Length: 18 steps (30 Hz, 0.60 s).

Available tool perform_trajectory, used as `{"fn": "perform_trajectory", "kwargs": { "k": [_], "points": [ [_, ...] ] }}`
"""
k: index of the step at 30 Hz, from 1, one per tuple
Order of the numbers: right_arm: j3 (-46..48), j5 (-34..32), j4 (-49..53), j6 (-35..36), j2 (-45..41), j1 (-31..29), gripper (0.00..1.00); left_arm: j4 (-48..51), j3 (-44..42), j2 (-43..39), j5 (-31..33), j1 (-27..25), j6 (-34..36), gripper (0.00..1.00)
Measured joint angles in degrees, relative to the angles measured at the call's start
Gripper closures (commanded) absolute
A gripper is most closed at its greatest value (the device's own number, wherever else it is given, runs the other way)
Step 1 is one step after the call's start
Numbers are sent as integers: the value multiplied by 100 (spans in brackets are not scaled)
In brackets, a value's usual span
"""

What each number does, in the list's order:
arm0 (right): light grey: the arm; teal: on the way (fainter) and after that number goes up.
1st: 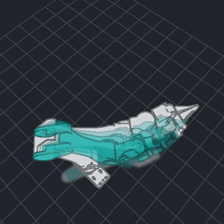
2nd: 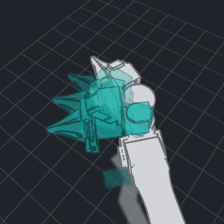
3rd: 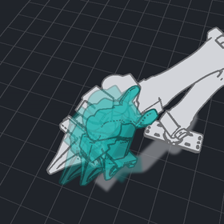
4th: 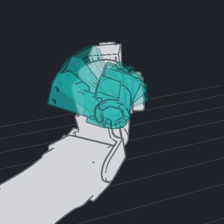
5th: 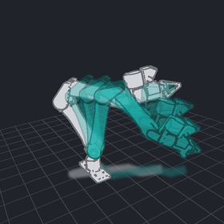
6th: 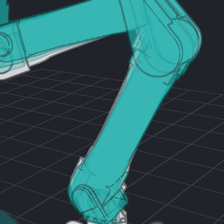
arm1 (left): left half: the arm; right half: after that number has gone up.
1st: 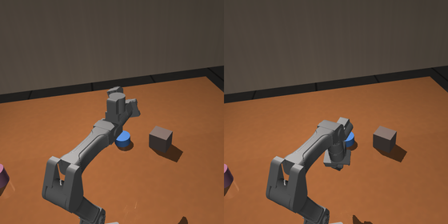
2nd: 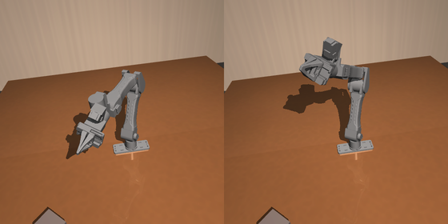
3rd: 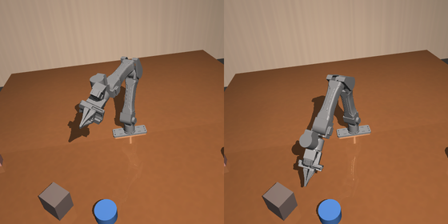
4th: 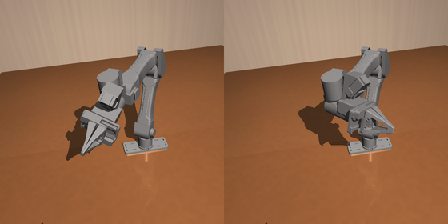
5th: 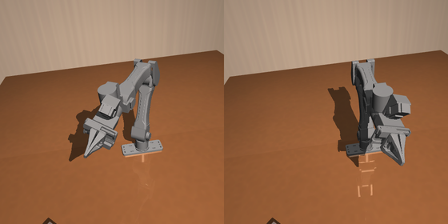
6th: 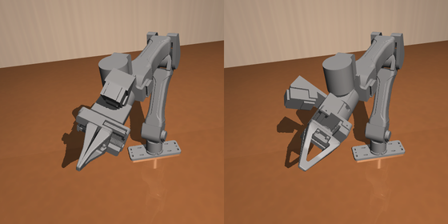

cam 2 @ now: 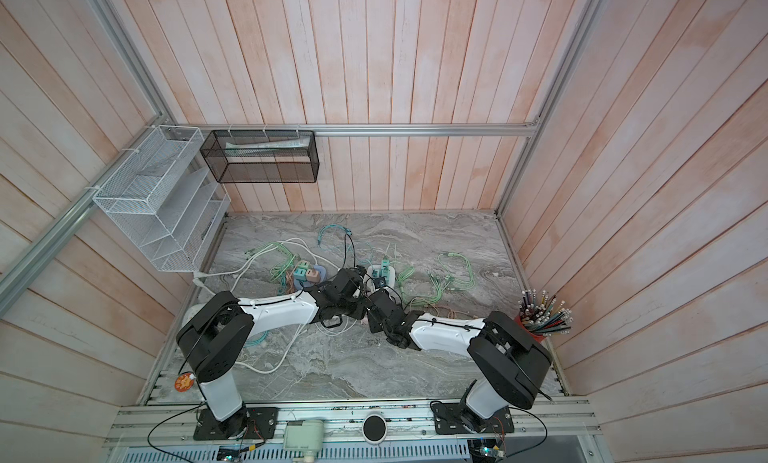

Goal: Pull the plug off the socket

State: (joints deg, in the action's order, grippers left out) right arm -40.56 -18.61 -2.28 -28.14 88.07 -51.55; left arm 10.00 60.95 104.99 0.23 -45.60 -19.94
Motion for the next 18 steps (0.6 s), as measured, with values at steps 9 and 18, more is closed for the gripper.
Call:
{"fn": "perform_trajectory", "kwargs": {
  "k": [9, 18],
  "points": [
    [-118, -46, 240, 28, 22, 0, 97, -258, -118, 0, -87, 7, -28, 50],
    [-332, -210, 525, 22, 142, -72, 99, -330, -131, 17, -129, 31, -26, 50]
  ]
}}
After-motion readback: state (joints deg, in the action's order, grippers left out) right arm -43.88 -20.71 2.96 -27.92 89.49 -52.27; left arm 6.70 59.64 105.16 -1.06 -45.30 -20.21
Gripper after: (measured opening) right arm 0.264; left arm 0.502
